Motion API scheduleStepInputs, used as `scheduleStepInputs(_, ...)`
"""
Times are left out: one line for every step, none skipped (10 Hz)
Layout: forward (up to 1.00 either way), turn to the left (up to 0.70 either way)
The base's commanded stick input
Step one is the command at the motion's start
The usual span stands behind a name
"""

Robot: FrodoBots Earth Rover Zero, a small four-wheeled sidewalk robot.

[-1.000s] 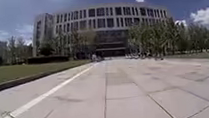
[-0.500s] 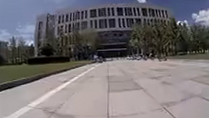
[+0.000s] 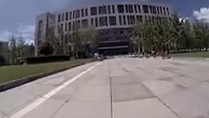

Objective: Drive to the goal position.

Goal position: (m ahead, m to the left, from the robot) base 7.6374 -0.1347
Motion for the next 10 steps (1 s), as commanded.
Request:
scheduleStepInputs(0.85, 0.01)
scheduleStepInputs(0.85, 0.01)
scheduleStepInputs(0.85, 0.01)
scheduleStepInputs(0.85, 0.01)
scheduleStepInputs(0.85, 0.01)
scheduleStepInputs(0.85, 0.01)
scheduleStepInputs(0.85, 0.01)
scheduleStepInputs(0.85, 0.01)
scheduleStepInputs(0.85, 0.01)
scheduleStepInputs(0.85, -0.01)
